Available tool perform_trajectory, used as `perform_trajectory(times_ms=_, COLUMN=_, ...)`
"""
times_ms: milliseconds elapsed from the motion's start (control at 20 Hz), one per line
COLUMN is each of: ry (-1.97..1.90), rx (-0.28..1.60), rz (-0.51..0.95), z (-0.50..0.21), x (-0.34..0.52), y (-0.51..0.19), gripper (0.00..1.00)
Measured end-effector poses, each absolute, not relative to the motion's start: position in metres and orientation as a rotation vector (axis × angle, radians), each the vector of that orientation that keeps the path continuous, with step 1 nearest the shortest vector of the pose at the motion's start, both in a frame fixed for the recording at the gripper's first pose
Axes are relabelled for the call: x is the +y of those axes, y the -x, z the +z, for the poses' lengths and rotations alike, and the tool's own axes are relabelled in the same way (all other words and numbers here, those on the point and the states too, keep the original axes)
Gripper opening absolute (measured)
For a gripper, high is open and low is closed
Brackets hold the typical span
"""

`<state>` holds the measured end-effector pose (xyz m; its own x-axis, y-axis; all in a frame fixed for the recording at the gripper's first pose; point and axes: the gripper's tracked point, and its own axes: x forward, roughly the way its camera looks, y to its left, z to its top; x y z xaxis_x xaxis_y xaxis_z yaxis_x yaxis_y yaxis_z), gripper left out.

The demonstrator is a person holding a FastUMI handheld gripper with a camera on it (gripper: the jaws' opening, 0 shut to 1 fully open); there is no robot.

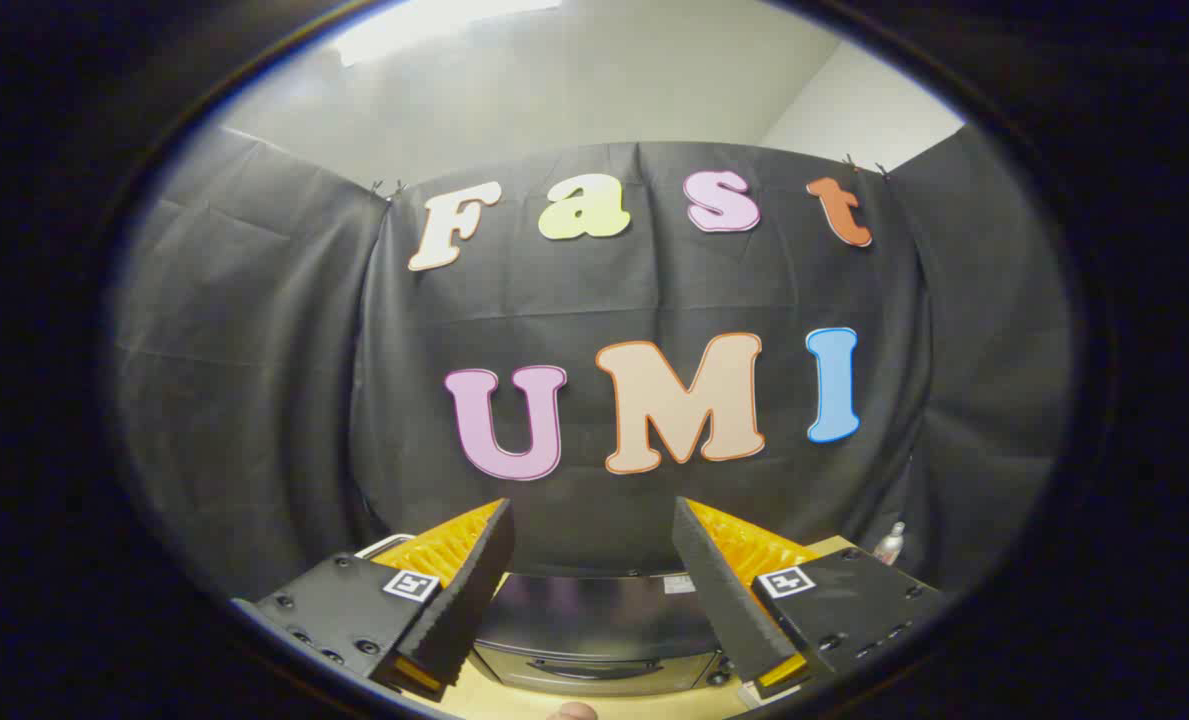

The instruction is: Open the toaster oven, put the food inside, and close the toaster oven door.

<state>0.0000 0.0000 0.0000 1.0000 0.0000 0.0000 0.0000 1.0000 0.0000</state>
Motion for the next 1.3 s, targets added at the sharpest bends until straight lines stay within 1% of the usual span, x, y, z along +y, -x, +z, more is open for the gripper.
perform_trajectory(times_ms=300, ry=0.013, rx=0.022, rz=-0.005, z=-0.010, x=0.003, y=-0.001, gripper=0.99)
perform_trajectory(times_ms=1000, ry=-0.038, rx=-0.013, rz=0.011, z=-0.010, x=0.012, y=0.001, gripper=0.99)
perform_trajectory(times_ms=1200, ry=-0.050, rx=0.013, rz=0.012, z=-0.037, x=0.016, y=-0.012, gripper=1.00)
perform_trajectory(times_ms=1300, ry=-0.053, rx=0.049, rz=0.023, z=-0.062, x=0.022, y=-0.019, gripper=1.00)
